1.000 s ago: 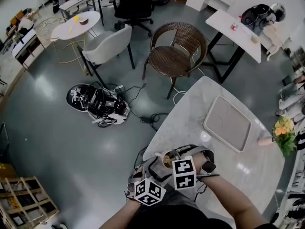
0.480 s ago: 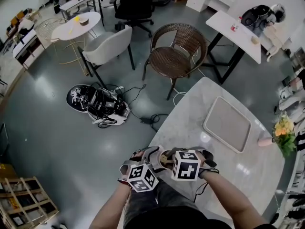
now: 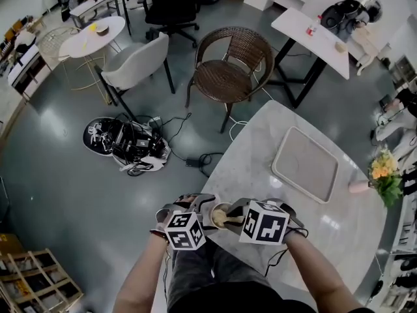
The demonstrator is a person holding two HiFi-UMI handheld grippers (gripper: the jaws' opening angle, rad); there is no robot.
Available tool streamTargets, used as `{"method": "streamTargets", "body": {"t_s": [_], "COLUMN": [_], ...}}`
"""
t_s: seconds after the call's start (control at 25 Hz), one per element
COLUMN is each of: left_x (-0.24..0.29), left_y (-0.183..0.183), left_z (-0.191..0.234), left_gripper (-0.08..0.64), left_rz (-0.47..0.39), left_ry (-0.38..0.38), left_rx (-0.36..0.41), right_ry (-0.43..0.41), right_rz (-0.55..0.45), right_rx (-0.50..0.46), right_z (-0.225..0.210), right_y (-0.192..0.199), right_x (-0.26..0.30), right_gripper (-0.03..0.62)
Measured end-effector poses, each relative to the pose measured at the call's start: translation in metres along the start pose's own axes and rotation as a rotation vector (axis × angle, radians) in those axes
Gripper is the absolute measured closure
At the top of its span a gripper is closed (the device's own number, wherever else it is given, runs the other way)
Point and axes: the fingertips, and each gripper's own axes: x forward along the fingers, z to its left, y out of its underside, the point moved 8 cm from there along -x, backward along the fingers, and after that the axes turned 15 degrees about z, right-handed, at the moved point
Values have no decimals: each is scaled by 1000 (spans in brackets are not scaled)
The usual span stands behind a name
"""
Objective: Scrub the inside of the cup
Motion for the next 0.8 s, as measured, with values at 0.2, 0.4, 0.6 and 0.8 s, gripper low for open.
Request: {"method": "streamTargets", "body": {"t_s": [0.2, 0.4, 0.6, 0.8], "left_x": [-1, -10, -9, 1], "left_y": [7, 10, 3, -9], "left_z": [6, 4, -23, -26], "left_gripper": [138, 137, 135, 127], "left_rz": [15, -15, -65, -110], "left_ry": [64, 46, -170, -257], "left_rx": [18, -60, -280, -519], "right_ry": [-22, 88, 279, 272], "right_rz": [-122, -157, 51, 104], "right_rx": [109, 74, -257, -316], "right_z": [-2, 1, 11, 16], "right_y": [9, 10, -12, -17], "right_x": [-16, -27, -8, -9], "right_gripper": [532, 532, 532, 532]}}
